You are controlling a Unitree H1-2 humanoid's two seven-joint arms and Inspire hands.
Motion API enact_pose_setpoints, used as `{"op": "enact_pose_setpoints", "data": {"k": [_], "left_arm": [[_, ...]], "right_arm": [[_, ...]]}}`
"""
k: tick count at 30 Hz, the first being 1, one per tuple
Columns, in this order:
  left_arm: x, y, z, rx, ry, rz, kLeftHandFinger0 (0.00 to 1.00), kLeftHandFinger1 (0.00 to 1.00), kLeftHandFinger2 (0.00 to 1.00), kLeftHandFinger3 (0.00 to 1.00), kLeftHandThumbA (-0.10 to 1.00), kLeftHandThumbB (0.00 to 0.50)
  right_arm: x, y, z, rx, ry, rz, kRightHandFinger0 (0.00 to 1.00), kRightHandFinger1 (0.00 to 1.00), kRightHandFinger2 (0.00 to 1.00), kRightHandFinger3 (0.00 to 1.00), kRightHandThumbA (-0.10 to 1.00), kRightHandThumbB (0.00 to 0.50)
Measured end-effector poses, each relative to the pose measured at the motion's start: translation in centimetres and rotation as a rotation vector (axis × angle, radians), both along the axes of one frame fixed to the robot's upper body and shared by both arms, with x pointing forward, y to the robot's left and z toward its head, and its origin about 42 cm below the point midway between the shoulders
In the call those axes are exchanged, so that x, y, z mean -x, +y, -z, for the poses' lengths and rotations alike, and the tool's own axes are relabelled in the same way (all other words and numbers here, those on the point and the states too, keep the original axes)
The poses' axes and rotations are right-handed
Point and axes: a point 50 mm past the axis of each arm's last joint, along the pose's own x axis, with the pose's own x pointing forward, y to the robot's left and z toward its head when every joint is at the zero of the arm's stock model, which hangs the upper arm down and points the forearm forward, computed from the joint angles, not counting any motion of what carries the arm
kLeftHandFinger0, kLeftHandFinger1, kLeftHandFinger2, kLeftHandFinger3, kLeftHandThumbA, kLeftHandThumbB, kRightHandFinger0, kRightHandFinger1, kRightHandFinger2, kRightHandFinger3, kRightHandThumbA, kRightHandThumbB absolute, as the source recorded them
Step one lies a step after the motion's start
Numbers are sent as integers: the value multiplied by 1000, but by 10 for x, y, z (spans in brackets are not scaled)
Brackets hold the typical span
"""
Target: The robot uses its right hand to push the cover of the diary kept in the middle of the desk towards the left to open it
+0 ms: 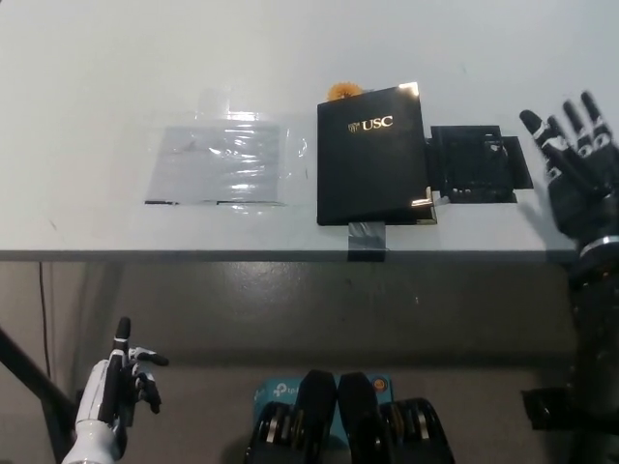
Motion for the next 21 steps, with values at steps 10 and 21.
{"op": "enact_pose_setpoints", "data": {"k": [10,21], "left_arm": [[0,-1,0,2,-2,3,176,159,121,320,975,319],[-1,-7,0,3,-1,21,147,149,123,348,976,300]], "right_arm": [[-3,67,48,-352,165,-61,1000,1000,1000,1000,1000,188],[2,73,77,-411,169,-77,1000,1000,1000,1000,1000,306]]}}
